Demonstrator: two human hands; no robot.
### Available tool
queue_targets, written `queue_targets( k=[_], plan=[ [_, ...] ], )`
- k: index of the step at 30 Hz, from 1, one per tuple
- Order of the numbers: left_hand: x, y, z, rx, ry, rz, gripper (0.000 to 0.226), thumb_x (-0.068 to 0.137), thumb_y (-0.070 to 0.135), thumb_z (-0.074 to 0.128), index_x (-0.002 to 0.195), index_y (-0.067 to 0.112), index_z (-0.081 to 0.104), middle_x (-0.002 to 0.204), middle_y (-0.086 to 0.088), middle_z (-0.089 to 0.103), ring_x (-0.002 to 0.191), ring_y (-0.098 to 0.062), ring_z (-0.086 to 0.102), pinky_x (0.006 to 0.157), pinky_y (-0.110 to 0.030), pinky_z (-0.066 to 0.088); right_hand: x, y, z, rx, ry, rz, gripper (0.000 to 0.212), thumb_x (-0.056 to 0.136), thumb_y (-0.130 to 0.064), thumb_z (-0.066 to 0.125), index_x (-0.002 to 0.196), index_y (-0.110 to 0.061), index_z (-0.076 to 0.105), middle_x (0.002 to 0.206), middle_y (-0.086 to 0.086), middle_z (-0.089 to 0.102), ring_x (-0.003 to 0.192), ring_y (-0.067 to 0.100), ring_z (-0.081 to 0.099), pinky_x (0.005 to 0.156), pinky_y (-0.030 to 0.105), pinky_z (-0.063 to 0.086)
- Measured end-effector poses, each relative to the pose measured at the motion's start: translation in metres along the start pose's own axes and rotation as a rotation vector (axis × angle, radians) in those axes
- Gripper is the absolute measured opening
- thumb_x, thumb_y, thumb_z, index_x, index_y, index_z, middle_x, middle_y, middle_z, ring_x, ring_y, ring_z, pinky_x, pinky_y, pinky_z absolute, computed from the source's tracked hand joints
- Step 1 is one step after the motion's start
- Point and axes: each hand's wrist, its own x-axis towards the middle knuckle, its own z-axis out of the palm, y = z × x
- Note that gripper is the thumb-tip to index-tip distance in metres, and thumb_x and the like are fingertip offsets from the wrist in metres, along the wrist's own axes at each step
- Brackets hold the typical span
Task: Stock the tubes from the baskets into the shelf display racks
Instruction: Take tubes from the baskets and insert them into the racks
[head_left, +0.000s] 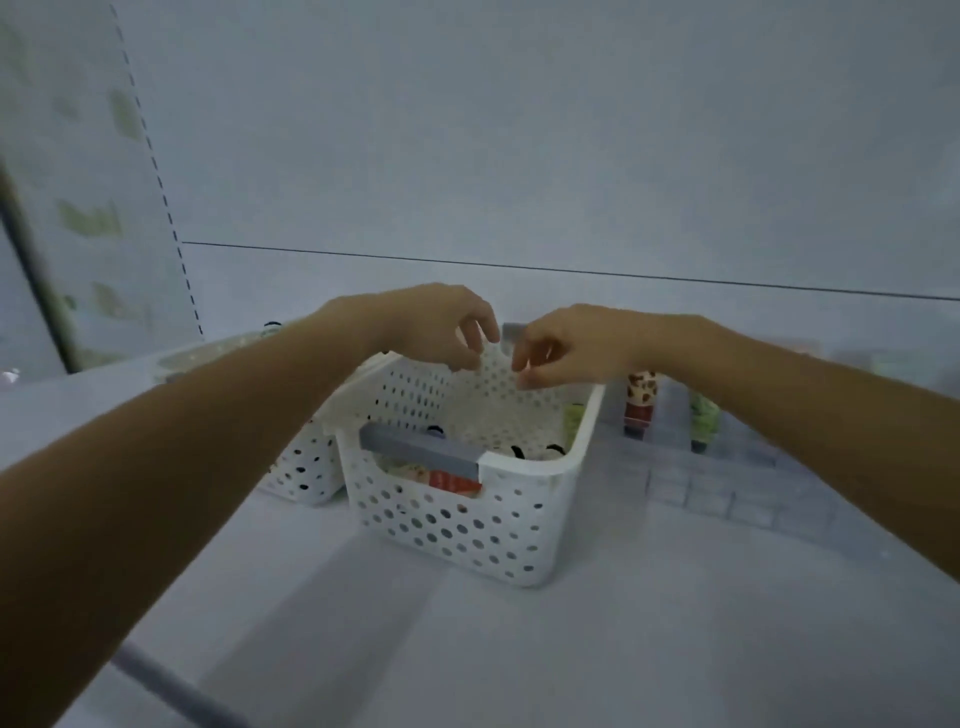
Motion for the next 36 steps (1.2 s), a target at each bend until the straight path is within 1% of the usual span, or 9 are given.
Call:
queue_targets(
  k=[5, 11, 15, 21, 26, 28, 31, 34, 36],
  plan=[
    [0.014, 0.001, 0.002, 0.175, -0.278, 0.037, 0.038, 0.076, 0.03, 0.074, 0.111, 0.023, 0.061, 0.109, 0.011, 0.062, 0.07, 0.01, 0.048, 0.078, -0.021, 0.038, 0.017, 0.003, 0.005, 0.096, -0.204, -0.072, 0.022, 0.079, -0.045, 0.067, 0.1, -0.037, 0.065, 0.096, -0.021, 0.062, 0.085, -0.007, 0.057, 0.073, 0.01, 0.04],
    [0.019, 0.006, 0.019, 0.32, -0.582, 0.081, 0.044, 0.078, 0.036, 0.07, 0.119, 0.029, 0.058, 0.119, 0.013, 0.06, 0.071, 0.013, 0.045, 0.066, -0.008, 0.033, 0.024, 0.006, 0.001, 0.174, -0.468, -0.123, 0.028, 0.079, -0.041, 0.069, 0.106, -0.04, 0.065, 0.101, -0.023, 0.064, 0.082, -0.019, 0.055, 0.067, -0.004, 0.039],
    [0.021, 0.007, 0.02, 0.391, -0.657, 0.083, 0.049, 0.082, 0.031, 0.067, 0.129, 0.028, 0.051, 0.129, 0.012, 0.054, 0.096, 0.003, 0.043, 0.088, -0.019, 0.03, 0.032, -0.009, 0.008, 0.164, -0.537, -0.199, 0.037, 0.081, -0.038, 0.066, 0.118, -0.038, 0.059, 0.102, -0.031, 0.055, 0.079, -0.028, 0.048, 0.072, -0.001, 0.04],
    [0.02, 0.009, 0.018, 0.467, -0.75, 0.092, 0.049, 0.081, 0.024, 0.069, 0.127, 0.026, 0.053, 0.13, 0.01, 0.055, 0.103, -0.002, 0.044, 0.089, -0.019, 0.032, 0.035, -0.026, 0.023, 0.054, -0.556, -0.221, 0.037, 0.084, -0.027, 0.064, 0.121, -0.03, 0.058, 0.085, -0.03, 0.047, 0.074, -0.018, 0.046, 0.064, -0.001, 0.037],
    [0.021, 0.012, 0.02, 0.536, -0.717, 0.092, 0.04, 0.085, 0.023, 0.064, 0.124, 0.019, 0.055, 0.12, 0.005, 0.053, 0.097, -0.009, 0.042, 0.082, -0.023, 0.035, 0.022, -0.026, 0.002, -0.052, -0.417, -0.176, 0.022, 0.079, -0.028, 0.071, 0.092, -0.036, 0.054, 0.085, -0.021, 0.048, 0.076, -0.003, 0.048, 0.062, 0.008, 0.038],
    [0.02, 0.013, 0.016, 0.535, -0.648, 0.086, 0.039, 0.084, 0.029, 0.065, 0.119, 0.015, 0.057, 0.119, 0.0, 0.057, 0.094, -0.012, 0.047, 0.083, -0.025, 0.038, 0.012, -0.018, -0.016, -0.071, -0.298, -0.138, 0.028, 0.077, -0.027, 0.073, 0.081, -0.037, 0.047, 0.086, -0.019, 0.05, 0.079, 0.002, 0.051, 0.067, 0.014, 0.041],
    [0.016, 0.009, -0.002, 0.397, -0.489, 0.031, 0.04, 0.079, 0.037, 0.069, 0.114, 0.018, 0.062, 0.117, 0.004, 0.059, 0.104, -0.013, 0.053, 0.09, -0.026, 0.041, -0.009, -0.001, -0.045, 0.031, -0.099, -0.061, 0.026, 0.072, -0.031, 0.074, 0.09, -0.029, 0.055, 0.088, -0.017, 0.059, 0.08, 0.0, 0.059, 0.078, 0.024, 0.049],
    [0.013, 0.005, -0.023, 0.205, -0.292, 0.03, 0.036, 0.079, 0.035, 0.069, 0.1, 0.007, 0.064, 0.101, -0.005, 0.067, 0.084, -0.017, 0.059, 0.078, -0.031, 0.047, -0.029, 0.014, -0.058, 0.29, 0.074, -0.013, 0.044, 0.063, -0.042, 0.072, 0.101, -0.024, 0.061, 0.095, -0.015, 0.067, 0.085, 0.002, 0.065, 0.078, 0.024, 0.052],
    [0.01, 0.003, -0.032, 0.096, -0.191, -0.003, 0.035, 0.08, 0.033, 0.068, 0.096, 0.002, 0.063, 0.093, -0.007, 0.07, 0.076, -0.018, 0.062, 0.065, -0.026, 0.051, -0.039, 0.026, -0.054, 0.521, 0.168, -0.002, 0.04, 0.067, -0.039, 0.068, 0.102, -0.02, 0.062, 0.099, -0.009, 0.07, 0.089, 0.008, 0.066, 0.076, 0.022, 0.056]
  ],
)
